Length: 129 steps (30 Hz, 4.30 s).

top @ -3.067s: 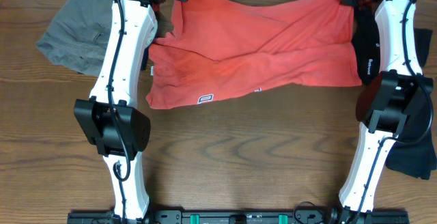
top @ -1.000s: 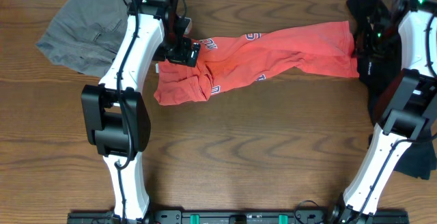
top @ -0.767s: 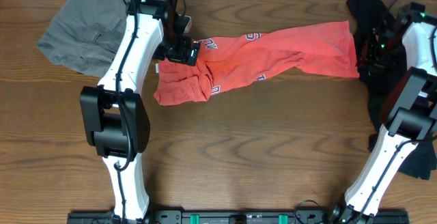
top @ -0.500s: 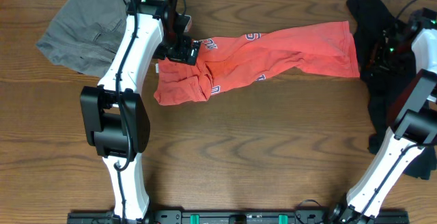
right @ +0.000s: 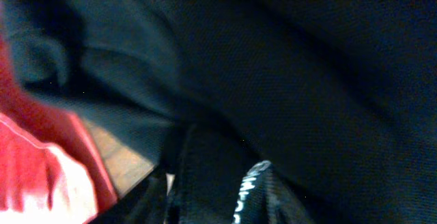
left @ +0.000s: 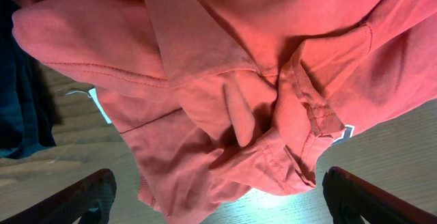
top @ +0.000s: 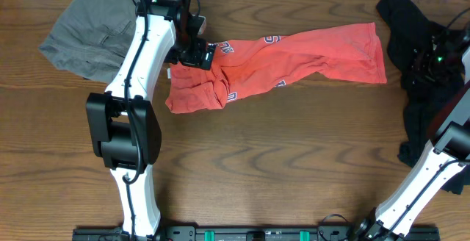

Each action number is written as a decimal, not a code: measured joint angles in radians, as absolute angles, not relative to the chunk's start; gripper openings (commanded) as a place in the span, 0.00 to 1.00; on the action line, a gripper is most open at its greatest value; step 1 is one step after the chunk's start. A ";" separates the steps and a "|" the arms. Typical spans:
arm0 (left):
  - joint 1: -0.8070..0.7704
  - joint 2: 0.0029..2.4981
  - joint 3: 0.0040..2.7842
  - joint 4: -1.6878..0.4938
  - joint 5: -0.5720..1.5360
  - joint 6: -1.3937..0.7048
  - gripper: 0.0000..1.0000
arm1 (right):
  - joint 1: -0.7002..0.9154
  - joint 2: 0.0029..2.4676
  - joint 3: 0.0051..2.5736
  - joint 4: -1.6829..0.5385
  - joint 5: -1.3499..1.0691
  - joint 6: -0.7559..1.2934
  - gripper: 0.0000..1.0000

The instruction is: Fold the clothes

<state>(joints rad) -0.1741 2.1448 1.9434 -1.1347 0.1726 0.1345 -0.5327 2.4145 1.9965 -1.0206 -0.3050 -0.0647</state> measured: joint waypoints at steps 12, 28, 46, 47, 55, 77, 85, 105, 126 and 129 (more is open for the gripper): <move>-0.174 2.145 1.943 -1.132 0.172 0.134 0.98 | -0.498 2.415 2.186 -1.140 -0.447 -0.112 0.68; -0.174 2.145 1.943 -1.132 0.173 0.134 0.98 | -0.244 2.415 2.193 -1.095 -0.200 -0.110 0.68; -0.174 2.145 1.943 -1.132 0.173 0.134 0.98 | -0.253 2.415 2.041 -1.000 -0.149 -0.065 0.68; -0.174 2.145 1.943 -1.132 0.173 0.134 0.98 | -0.254 2.415 2.030 -0.994 -0.149 -0.064 0.68; -0.174 2.145 1.943 -1.132 0.173 0.134 0.98 | -0.262 2.397 1.956 -0.933 -0.165 -0.053 0.55; -0.174 2.145 1.943 -1.132 0.173 0.134 0.98 | -0.413 2.387 2.094 -1.122 -0.269 -0.028 0.01; -0.174 2.145 1.943 -1.132 0.172 0.134 0.98 | -0.433 2.284 2.136 -1.217 -0.337 -0.079 0.01; -0.174 2.145 1.943 -1.125 0.173 0.135 0.98 | 0.039 2.234 2.148 -1.262 -0.274 -0.122 0.09; -0.174 2.145 1.943 -1.118 0.173 0.135 0.98 | 0.241 2.313 2.156 -1.246 -0.213 -0.112 0.47; -0.174 2.145 1.940 -1.108 0.187 0.135 0.98 | 0.225 2.313 2.180 -1.274 -0.213 -0.112 0.53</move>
